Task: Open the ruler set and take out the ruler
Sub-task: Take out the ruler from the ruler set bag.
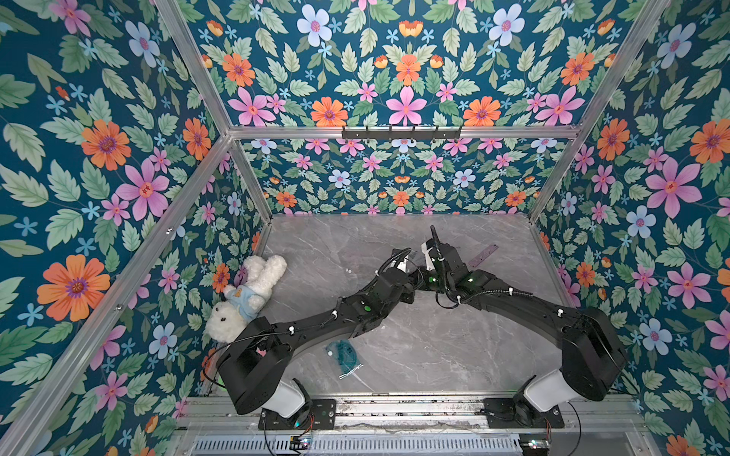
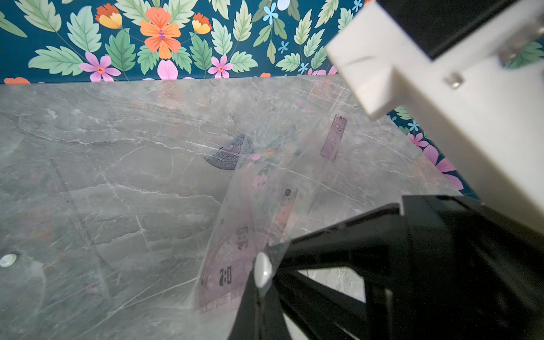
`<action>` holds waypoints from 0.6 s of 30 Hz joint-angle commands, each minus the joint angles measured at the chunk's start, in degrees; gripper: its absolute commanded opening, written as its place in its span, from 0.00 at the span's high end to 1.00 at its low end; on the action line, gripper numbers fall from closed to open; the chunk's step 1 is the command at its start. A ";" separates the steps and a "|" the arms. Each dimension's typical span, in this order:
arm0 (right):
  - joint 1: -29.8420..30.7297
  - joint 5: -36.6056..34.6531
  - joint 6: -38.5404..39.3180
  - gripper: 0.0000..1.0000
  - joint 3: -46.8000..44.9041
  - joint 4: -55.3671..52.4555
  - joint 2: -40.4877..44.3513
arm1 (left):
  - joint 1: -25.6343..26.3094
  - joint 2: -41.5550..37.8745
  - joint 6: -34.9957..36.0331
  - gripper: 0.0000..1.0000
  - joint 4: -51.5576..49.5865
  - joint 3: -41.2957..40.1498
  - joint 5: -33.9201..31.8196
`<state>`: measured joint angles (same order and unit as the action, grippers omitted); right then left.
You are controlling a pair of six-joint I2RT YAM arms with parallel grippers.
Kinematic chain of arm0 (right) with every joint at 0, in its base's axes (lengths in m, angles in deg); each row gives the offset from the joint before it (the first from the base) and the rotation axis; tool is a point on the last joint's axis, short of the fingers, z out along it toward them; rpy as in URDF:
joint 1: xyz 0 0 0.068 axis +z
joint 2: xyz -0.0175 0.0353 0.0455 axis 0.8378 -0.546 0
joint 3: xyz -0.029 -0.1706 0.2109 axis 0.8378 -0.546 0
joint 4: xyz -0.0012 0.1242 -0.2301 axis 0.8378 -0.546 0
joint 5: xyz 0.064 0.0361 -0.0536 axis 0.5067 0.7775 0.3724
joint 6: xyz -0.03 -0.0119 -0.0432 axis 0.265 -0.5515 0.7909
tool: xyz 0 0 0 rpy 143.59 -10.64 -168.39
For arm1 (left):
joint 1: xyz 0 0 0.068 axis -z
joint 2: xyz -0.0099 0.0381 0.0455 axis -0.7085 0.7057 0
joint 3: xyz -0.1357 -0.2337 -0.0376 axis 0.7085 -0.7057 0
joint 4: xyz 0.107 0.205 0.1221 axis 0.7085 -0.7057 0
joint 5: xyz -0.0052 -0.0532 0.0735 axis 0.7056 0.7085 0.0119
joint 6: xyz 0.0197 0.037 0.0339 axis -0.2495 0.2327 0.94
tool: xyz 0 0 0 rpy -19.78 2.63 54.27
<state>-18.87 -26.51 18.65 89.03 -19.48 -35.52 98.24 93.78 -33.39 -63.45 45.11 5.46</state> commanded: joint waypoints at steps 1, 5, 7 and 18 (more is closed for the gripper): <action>0.09 -0.37 0.03 0.91 -0.05 -0.01 0.38 | -0.08 0.14 0.05 1.00 2.59 -0.04 -0.91; 0.06 -0.56 0.02 0.94 -0.79 -0.05 1.55 | -0.26 0.06 -1.08 1.00 3.27 -1.00 -1.70; 0.06 -0.67 0.02 0.96 -1.21 0.08 2.30 | -0.43 0.13 -1.37 1.00 3.33 -1.20 -1.79; 0.09 -0.77 -0.07 0.97 -3.90 -0.21 7.67 | -2.28 0.28 -3.49 1.00 3.59 -2.08 -0.39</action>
<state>-18.82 -26.79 18.65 85.63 -19.81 -29.23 96.12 93.86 -35.58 -61.66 43.19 4.93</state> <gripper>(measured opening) 0.051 0.048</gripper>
